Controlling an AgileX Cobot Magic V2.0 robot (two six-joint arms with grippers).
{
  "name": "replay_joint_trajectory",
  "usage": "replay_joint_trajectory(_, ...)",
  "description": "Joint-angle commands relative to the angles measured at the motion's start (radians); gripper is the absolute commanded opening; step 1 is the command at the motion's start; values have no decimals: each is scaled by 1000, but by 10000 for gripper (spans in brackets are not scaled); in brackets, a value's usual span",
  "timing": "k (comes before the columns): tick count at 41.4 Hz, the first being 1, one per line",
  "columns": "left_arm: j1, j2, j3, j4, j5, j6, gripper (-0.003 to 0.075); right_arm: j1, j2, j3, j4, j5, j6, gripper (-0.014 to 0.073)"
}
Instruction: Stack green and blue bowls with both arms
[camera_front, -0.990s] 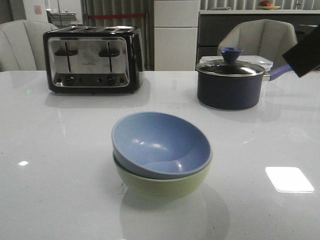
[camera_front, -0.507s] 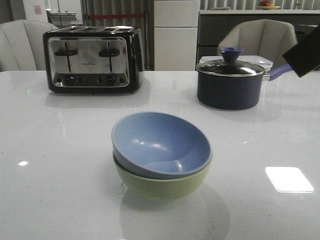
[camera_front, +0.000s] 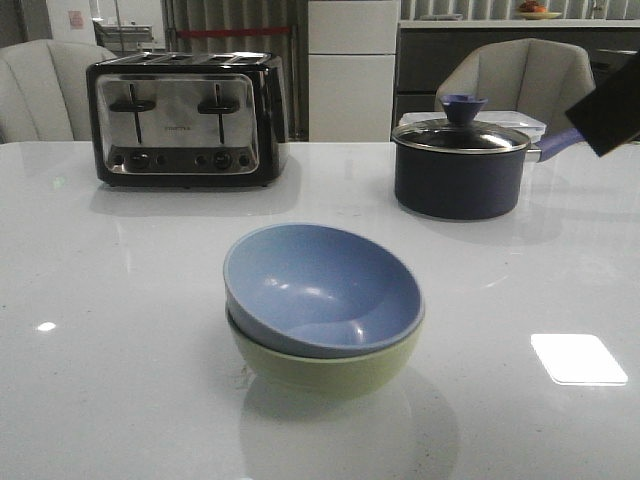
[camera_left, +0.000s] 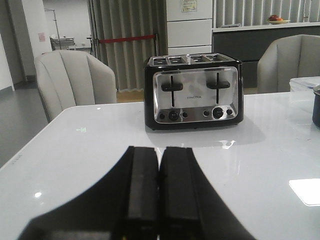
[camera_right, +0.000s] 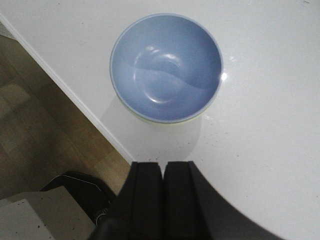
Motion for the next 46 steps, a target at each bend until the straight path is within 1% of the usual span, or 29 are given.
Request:
replay_joint_trajectory(1, 2, -19, 3, -11, -94, -9, 96, 0, -9, -29, -1, -60, 0, 71)
replay_joint_trajectory(21, 2, -19, 3, -11, -93, -9, 96, -3, -19, -14, -3, -68, 0, 71)
replay_joint_trajectory(24, 2, -19, 3, -11, -91, -9, 96, -47, -63, 14, -7, -79, -2, 71)
replay_joint_trajectory(26, 2, -19, 3, -11, -91, -9, 96, -104, -112, 48, -16, -114, -3, 71)
replay_joint_trajectory(33, 2, -19, 3, -11, -91, -9, 96, -323, -334, 233, -36, -329, -3, 71)
replay_joint_trajectory(38, 2, -19, 3, -11, -91, -9, 96, -475, -520, 396, -51, -494, -3, 71)
replay_joint_trajectory(42, 2, -19, 3, -11, -91, -9, 96, -556, -660, 516, -51, -602, -3, 71)
replay_joint_trajectory(46, 2, -19, 3, -11, -91, -9, 96, -611, -779, 624, -50, -660, -3, 71)
